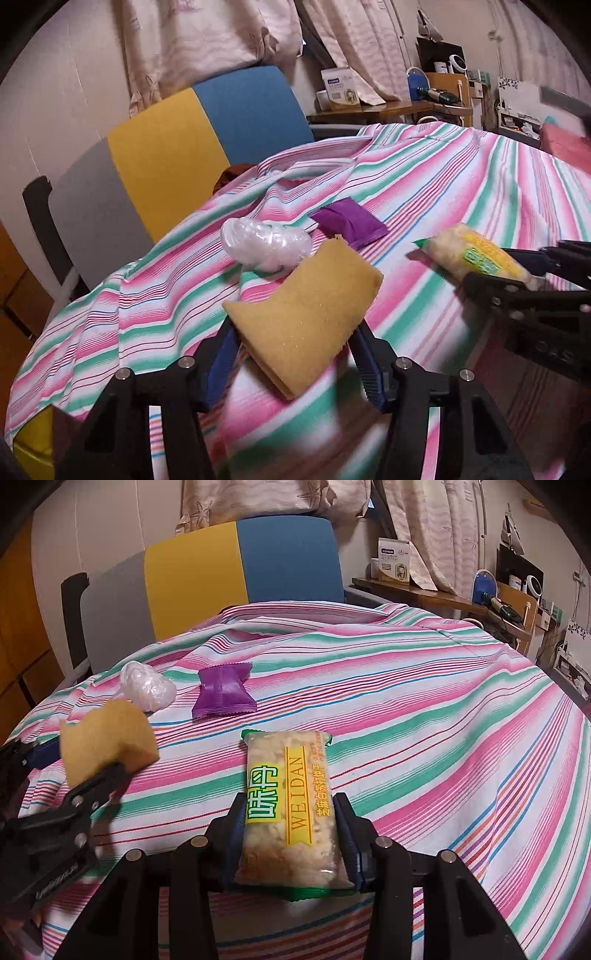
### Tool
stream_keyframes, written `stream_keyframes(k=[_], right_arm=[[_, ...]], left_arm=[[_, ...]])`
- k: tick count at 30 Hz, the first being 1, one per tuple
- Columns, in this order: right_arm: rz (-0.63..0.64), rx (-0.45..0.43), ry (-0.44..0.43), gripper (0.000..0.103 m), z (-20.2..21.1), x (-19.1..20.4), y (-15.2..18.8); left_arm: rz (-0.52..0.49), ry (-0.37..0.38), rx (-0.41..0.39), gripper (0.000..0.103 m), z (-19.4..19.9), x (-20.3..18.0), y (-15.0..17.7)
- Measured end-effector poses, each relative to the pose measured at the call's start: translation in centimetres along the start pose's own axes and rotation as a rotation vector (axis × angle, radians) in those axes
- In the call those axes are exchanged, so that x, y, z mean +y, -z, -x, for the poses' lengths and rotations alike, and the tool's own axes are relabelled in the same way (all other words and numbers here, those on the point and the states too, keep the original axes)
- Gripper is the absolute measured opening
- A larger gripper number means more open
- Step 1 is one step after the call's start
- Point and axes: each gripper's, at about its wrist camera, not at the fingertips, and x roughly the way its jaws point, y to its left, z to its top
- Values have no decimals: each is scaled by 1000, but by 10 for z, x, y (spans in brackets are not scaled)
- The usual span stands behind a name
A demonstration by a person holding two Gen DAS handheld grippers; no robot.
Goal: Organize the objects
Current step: 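Lift the WEIDAN pack with the right tool while the left tool grasps the tan sponge, then carry the tan sponge over the gold tray with the left tool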
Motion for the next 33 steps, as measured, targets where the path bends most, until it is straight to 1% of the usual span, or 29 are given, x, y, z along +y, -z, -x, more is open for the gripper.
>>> stream_keyframes(k=[5,11,16,19,27,31,33], right_arm=[[-5,-6,2,45,1,-1,0],[-4,-22,14,45,4,0,-1],[38,-77,22,45,16,8,0],[66,-109,25,45,22,13,1],[113,-157,-35,45,32,20,2],[156,-186,-62,45,38,28,4],[179,-189,-60,45,38,33,5]], left_arm=[[2,-23,-36,57,19,-6,11],[98,21,-15,55,42,-3,28],[177,33,-34,54,62,1,40],[208,30,-64,53,77,2,48],[268,9,-120,53,109,4,67],[308,-3,-121,53,123,9,73],[335,-1,-122,53,133,12,80]])
